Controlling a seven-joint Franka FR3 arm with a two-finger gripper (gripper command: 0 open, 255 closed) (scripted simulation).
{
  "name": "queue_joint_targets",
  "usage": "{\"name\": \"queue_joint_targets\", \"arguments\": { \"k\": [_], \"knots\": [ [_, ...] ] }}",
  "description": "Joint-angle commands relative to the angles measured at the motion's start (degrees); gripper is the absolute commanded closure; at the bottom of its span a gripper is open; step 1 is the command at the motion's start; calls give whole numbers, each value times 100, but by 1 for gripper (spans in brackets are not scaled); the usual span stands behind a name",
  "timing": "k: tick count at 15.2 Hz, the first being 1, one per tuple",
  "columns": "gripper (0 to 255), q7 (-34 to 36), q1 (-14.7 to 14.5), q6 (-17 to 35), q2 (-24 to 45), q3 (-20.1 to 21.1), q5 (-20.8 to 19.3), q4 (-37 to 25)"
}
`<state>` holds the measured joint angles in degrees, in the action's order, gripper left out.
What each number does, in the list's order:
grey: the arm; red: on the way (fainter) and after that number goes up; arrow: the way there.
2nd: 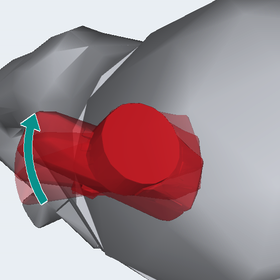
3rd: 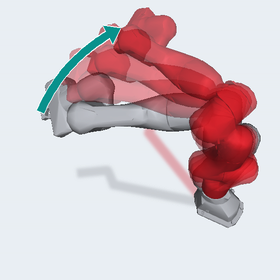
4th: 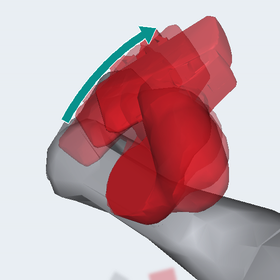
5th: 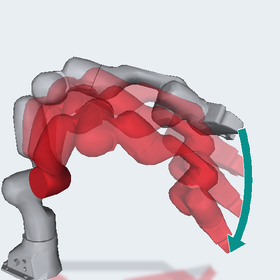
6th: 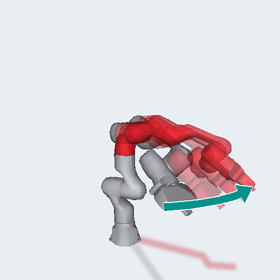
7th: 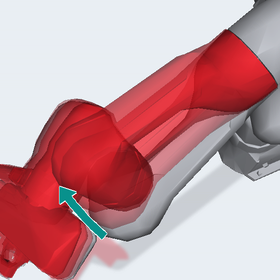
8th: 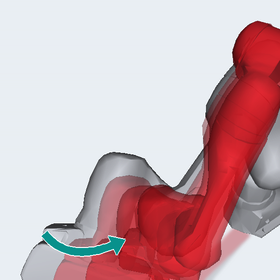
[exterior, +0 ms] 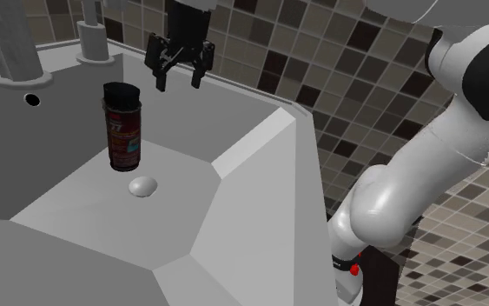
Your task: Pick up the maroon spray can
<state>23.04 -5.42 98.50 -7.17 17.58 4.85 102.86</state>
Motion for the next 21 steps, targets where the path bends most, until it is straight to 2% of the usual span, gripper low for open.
{"name": "queue_joint_targets", "arguments": {
  "k": [1,9,16,18,19,21],
  "knots": [
    [0,139,-67,-68,409,110,-68,-499],
    [0,710,-589,-571,2247,452,-595,-2883],
    [0,646,-528,39,2086,430,-526,-2119],
    [0,642,-525,87,2077,427,-522,-2063],
    [255,644,-524,75,2055,429,-515,-2056],
    [255,615,-504,16,2047,419,-506,-2105]
  ]
}}
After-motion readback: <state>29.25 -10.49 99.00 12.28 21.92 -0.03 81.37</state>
